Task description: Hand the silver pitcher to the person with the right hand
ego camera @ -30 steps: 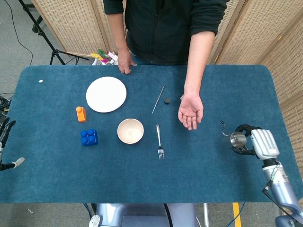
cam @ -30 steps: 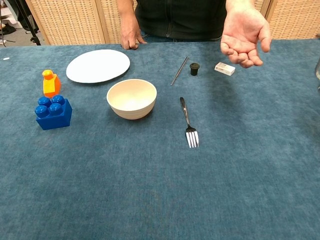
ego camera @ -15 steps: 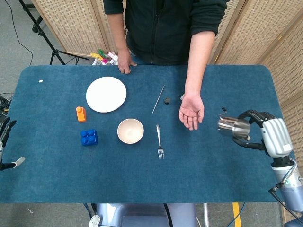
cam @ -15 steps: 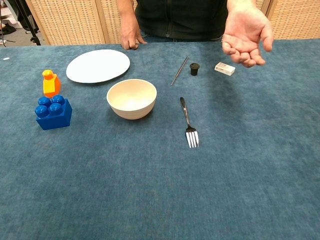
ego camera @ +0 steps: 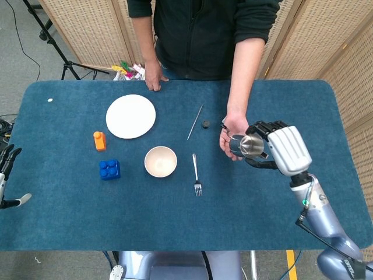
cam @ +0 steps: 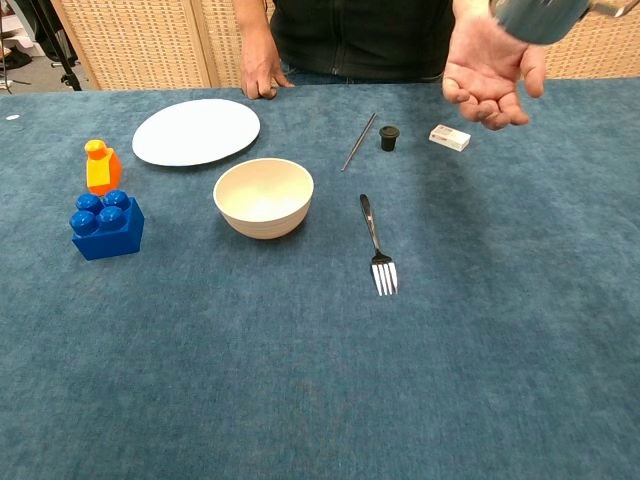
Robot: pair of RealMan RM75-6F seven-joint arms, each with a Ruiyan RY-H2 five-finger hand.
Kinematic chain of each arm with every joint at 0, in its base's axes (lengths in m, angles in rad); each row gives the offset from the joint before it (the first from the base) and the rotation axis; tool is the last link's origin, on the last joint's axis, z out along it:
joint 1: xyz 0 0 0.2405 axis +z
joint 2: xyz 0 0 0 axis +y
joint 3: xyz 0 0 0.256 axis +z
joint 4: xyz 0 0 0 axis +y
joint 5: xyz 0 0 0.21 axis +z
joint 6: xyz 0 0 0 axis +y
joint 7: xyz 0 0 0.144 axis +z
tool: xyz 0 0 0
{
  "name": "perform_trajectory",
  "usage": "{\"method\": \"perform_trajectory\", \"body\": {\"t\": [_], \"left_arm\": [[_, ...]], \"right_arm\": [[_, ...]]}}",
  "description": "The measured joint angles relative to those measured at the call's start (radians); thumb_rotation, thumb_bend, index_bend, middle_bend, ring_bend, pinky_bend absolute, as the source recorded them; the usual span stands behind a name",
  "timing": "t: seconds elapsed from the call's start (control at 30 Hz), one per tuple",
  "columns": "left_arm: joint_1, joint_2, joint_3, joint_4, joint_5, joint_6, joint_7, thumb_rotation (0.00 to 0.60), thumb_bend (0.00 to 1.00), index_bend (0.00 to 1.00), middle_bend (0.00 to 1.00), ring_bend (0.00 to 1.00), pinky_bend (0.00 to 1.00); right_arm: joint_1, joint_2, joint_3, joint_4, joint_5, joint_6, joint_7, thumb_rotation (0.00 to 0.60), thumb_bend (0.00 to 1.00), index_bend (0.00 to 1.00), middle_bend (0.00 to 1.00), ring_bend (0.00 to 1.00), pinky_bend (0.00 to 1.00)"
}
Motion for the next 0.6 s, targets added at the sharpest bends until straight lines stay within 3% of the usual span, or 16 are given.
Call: {"method": "perform_trajectory", "body": {"t": [0.23, 0.6], "left_arm": [[-0.004, 0.006, 0.0, -0.003, 0.002, -0.008, -0.01, 0.6, 0.0, 0.0, 0.0, 0.0, 0.0], [-0.01, 0.005, -0.002, -0.001, -0.012, -0.019, -0.008, 0.6, 0.0, 0.0, 0.0, 0.0, 0.0]], "right_arm": [[0.026, -0.057, -0.012, 0.061, 0.055, -0.029, -0.025, 0.6, 0.62, 0.57, 0.59, 0.54, 0.46], [0.069, -0.12, -0.011, 0.069, 0.104, -0.032, -0.093, 0.6, 0.6, 0.57, 0.58, 0.54, 0.46]]}}
